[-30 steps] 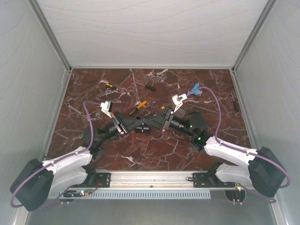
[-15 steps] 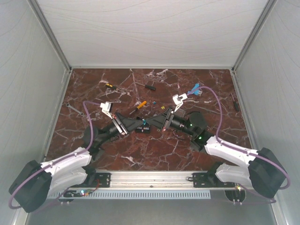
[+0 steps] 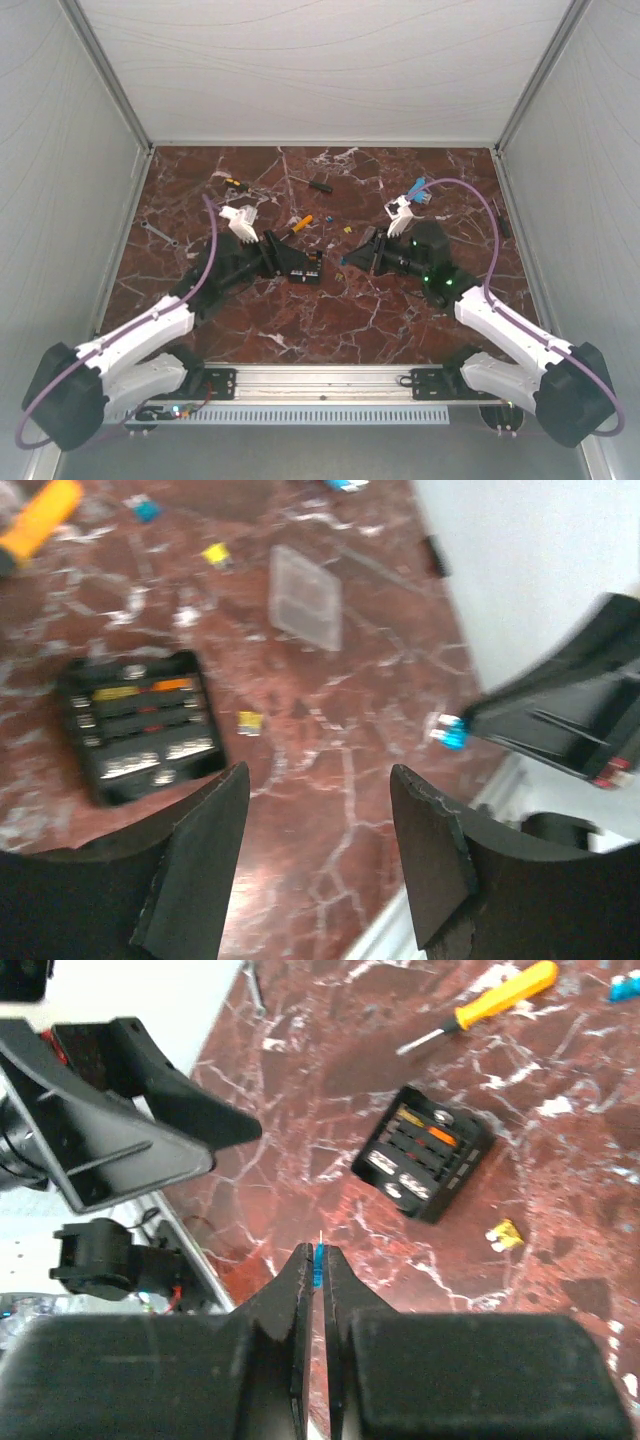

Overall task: Snap on the fuse box
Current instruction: Pick up the fuse from the center of the board, then move the fuse box base at the center of the board.

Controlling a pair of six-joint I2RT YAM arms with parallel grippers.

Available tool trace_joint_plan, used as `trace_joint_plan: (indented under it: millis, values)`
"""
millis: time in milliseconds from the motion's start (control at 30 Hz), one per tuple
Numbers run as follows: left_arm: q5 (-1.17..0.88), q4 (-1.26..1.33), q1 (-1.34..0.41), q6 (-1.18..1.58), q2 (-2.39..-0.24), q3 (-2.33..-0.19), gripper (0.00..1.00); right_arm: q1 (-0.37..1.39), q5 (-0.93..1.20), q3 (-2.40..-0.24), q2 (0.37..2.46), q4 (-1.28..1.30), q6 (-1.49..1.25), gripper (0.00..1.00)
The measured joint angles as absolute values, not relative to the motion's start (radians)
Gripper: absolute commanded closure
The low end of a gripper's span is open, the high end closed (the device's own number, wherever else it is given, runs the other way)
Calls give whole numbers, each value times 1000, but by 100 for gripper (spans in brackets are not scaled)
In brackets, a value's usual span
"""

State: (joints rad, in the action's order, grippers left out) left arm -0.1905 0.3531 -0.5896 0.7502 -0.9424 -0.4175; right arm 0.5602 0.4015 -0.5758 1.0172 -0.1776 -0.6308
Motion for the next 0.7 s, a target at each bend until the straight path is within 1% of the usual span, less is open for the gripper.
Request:
trace_joint_plan:
  millis: [100,300,400,500,700]
  values:
    - [-190,268,-538,676,-1047,-472,43,548,381,-607,1025,-70,-559,100]
    - [-230,170,-425,574,-1271,-549,54,545,332,-644,1043,60,-459,100]
    - [-258,153,-421,538,-1366,-592,62,545,320,-651,1055,87,-431,100]
    - [-284,136,-420,506,-1433,-632,67,545,317,-653,1071,94,-415,100]
    - [-295,90,-420,452,-1489,-677,71,569,303,-658,1092,94,-398,100]
